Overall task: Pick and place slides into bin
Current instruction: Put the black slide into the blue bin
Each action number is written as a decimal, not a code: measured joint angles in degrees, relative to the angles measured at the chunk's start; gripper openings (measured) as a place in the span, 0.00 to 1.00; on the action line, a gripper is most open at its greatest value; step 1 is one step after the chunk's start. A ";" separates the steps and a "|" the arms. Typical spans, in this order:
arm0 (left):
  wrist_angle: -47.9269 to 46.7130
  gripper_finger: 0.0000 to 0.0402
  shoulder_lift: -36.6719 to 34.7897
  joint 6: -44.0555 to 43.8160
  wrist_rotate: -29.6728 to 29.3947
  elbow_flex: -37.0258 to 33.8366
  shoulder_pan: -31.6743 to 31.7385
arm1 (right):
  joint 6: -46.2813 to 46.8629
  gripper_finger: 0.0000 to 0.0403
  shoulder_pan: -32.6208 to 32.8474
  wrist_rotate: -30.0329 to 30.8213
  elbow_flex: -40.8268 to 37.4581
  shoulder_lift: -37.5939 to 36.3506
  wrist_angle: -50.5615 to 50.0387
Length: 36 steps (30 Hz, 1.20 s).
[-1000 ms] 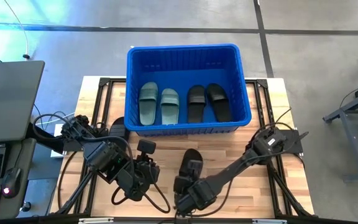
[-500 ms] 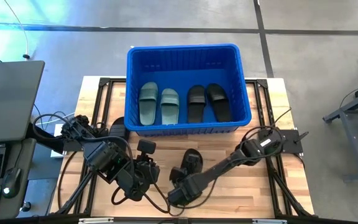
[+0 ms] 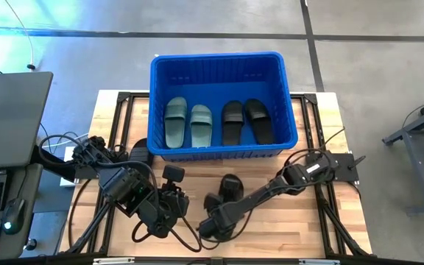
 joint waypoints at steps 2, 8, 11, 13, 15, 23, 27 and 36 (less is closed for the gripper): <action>-0.01 0.14 0.00 0.00 0.00 0.00 0.00 | -0.58 0.06 0.62 0.09 0.00 -0.13 -0.38; -0.01 0.14 0.00 0.00 -0.21 0.00 0.00 | -6.86 0.06 3.32 3.93 2.15 -2.44 0.40; -0.01 0.14 0.00 0.00 -1.02 0.00 0.00 | -11.06 0.02 3.53 5.50 2.97 -5.28 2.33; 0.00 0.14 0.00 -0.02 -1.53 0.00 0.00 | -12.04 0.02 3.25 7.22 2.56 -8.20 2.23; -0.02 0.14 0.00 -0.13 -1.62 0.00 0.00 | -11.72 0.03 3.03 9.74 2.59 -11.11 0.98; 0.00 0.14 -0.02 -1.67 -1.90 0.00 0.02 | -12.64 0.02 2.81 17.87 3.43 -26.24 2.44; -0.01 0.14 -0.02 -4.27 -2.02 0.00 0.04 | -15.33 0.01 1.98 27.60 3.41 -32.52 2.22; -0.01 0.14 -0.02 -12.46 -6.61 0.00 0.04 | -15.63 0.00 -10.51 40.19 3.40 -39.72 0.12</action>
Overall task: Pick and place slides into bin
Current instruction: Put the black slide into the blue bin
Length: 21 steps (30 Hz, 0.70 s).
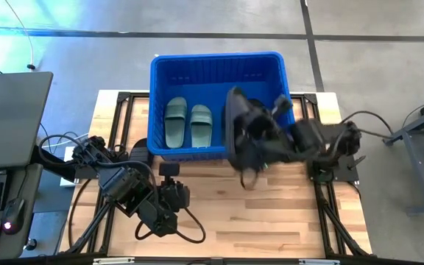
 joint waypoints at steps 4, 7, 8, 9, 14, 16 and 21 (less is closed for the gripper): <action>0.02 0.14 0.00 -3.89 -3.44 0.00 0.02 | -3.23 0.00 -9.43 0.09 -0.18 0.66 0.06; 0.01 0.14 -0.19 -4.28 -6.73 0.02 0.02 | -0.94 0.00 -17.48 -0.53 -0.18 2.15 0.11; 0.01 0.14 -0.30 -4.27 -7.79 0.02 0.16 | -0.19 0.00 -20.00 -0.88 -0.21 2.65 0.11; 0.00 0.14 -0.38 -4.02 -8.53 0.02 0.56 | 0.56 0.00 -22.61 -1.27 -0.21 3.11 0.09; 0.01 0.14 -1.50 1.91 -8.68 0.09 3.53 | 2.82 0.00 -34.26 -7.38 -0.18 7.09 0.10; 0.07 0.14 -2.45 6.71 -8.58 0.17 5.01 | 2.87 0.00 -37.91 -10.95 -0.21 9.40 0.20; 0.02 0.14 -4.59 18.97 -6.69 0.24 8.79 | 1.40 0.00 -44.37 -15.95 -0.21 15.93 0.21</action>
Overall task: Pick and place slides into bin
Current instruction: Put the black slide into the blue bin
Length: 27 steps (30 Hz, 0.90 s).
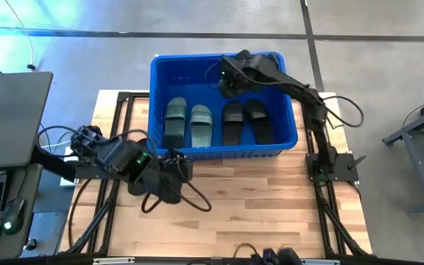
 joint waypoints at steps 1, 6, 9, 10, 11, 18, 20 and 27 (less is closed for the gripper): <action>0.00 0.14 -0.52 1.99 0.67 0.00 0.50 | -1.36 0.01 -0.84 -0.31 0.00 1.32 -0.03; 0.00 0.14 -2.62 9.77 0.14 0.02 2.66 | -5.64 0.04 -4.03 0.56 0.00 6.69 0.58; 0.00 0.14 -3.42 12.75 -0.42 0.02 4.34 | -4.97 0.10 -6.01 -4.03 -0.02 8.99 1.65; -0.02 0.14 -3.66 13.74 -0.42 0.02 4.89 | -5.23 0.12 -6.57 -6.15 -0.02 9.51 2.08; 0.00 0.14 -3.77 14.70 -0.44 0.02 5.46 | -6.51 0.14 -7.21 -8.15 -0.02 9.89 2.46; 0.00 0.14 -3.78 17.49 0.06 0.02 11.04 | -12.95 0.31 -10.21 -10.47 -0.02 11.70 9.72; -0.01 0.14 -3.78 17.52 0.64 0.02 12.55 | -12.75 0.36 -11.05 -12.87 -0.02 11.70 11.32; -0.01 0.14 -3.78 17.07 4.61 0.02 15.72 | -12.74 0.47 -13.17 -23.27 0.00 11.72 14.11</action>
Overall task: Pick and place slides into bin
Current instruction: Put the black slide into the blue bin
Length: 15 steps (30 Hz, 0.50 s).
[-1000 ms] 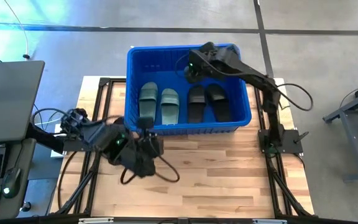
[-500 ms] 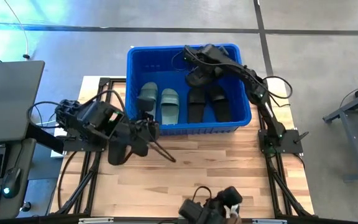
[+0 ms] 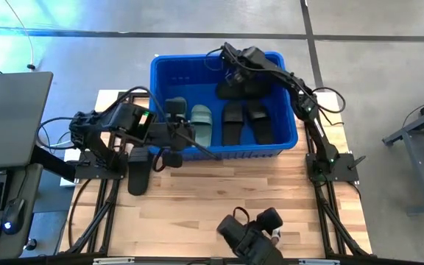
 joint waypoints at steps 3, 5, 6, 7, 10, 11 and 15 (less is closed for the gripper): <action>-0.01 0.14 0.02 0.00 0.41 0.00 -0.04 | -2.12 0.50 -0.10 -4.62 0.00 0.00 1.12; -0.01 0.14 0.02 0.00 0.41 0.00 -0.17 | -4.64 0.50 0.17 -6.35 0.00 0.00 2.85; -0.01 0.14 0.02 0.00 0.41 0.00 -0.17 | -5.89 0.50 0.58 -7.20 0.00 -0.02 3.99; -0.01 0.14 0.02 0.00 0.40 0.00 -0.16 | -7.04 0.49 1.18 -7.99 0.00 -0.04 5.46; -0.01 0.14 0.02 -0.03 0.36 0.00 -0.16 | -10.52 0.48 3.53 -12.12 0.46 -0.49 9.44; 0.01 0.14 0.02 -0.15 0.34 0.00 -0.16 | -11.77 0.47 4.38 -13.73 0.50 -0.88 11.64; 0.00 0.14 0.07 -2.61 0.42 0.00 -0.15 | -14.90 0.44 7.91 -19.92 0.48 -2.98 18.97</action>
